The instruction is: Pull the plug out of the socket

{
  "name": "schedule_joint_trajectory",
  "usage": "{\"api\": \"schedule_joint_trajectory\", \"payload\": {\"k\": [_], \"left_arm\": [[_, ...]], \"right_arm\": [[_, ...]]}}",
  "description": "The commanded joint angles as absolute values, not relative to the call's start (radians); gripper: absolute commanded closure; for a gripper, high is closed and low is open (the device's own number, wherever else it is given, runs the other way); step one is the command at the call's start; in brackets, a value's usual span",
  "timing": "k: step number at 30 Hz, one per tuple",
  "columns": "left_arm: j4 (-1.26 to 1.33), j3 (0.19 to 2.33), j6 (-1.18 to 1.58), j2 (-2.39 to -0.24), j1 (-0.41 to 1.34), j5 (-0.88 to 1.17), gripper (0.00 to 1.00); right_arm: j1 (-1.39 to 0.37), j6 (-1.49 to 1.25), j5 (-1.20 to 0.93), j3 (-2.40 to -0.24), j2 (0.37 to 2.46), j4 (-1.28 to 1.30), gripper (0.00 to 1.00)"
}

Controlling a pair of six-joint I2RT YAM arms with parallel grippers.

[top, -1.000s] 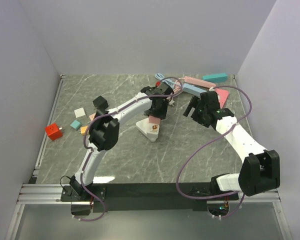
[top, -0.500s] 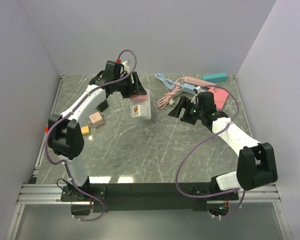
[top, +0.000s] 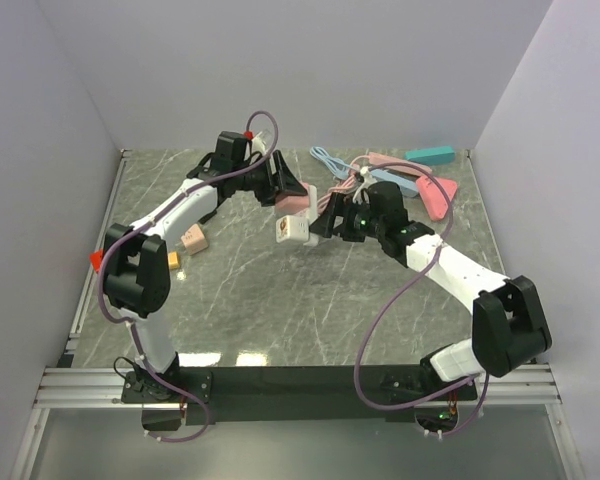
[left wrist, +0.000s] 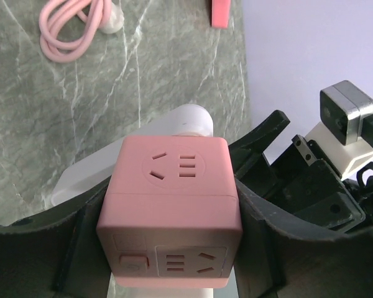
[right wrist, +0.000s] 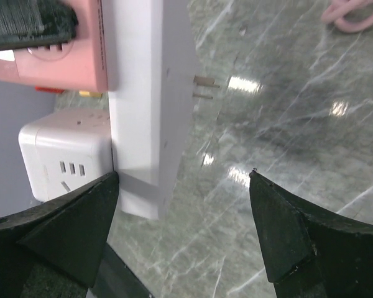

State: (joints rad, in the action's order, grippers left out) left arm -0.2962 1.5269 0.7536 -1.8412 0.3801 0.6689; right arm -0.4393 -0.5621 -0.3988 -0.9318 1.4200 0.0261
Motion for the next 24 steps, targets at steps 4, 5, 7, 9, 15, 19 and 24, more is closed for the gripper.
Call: {"api": "schedule_joint_trajectory", "payload": {"k": [4, 5, 7, 9, 15, 19, 24], "left_arm": [[-0.192, 1.502, 0.801, -1.786, 0.385, 0.746, 1.00], [-0.193, 1.496, 0.798, -1.784, 0.387, 0.742, 1.00], [-0.192, 1.474, 0.792, -1.775, 0.388, 0.736, 1.00], [-0.172, 1.451, 0.804, -1.766, 0.390, 0.739, 1.00], [-0.126, 1.440, 0.836, -1.749, 0.400, 0.745, 1.00], [-0.110, 1.451, 0.851, -1.741, 0.400, 0.747, 1.00], [-0.092, 1.459, 0.871, -1.740, 0.400, 0.758, 1.00]], "right_arm": [[-0.456, -0.592, -0.371, -0.997, 1.437, -0.067, 0.09], [-0.456, -0.592, -0.377, -1.002, 1.434, -0.066, 0.09], [-0.460, -0.578, -0.380, -1.034, 1.439, -0.023, 0.09], [-0.466, -0.563, -0.390, -1.057, 1.450, -0.008, 0.09], [-0.486, -0.557, -0.405, -1.109, 1.543, 0.051, 0.12], [-0.525, -0.543, -0.348, -1.117, 1.577, 0.089, 0.12], [-0.529, -0.557, -0.266, -1.092, 1.578, 0.103, 0.16]]}}
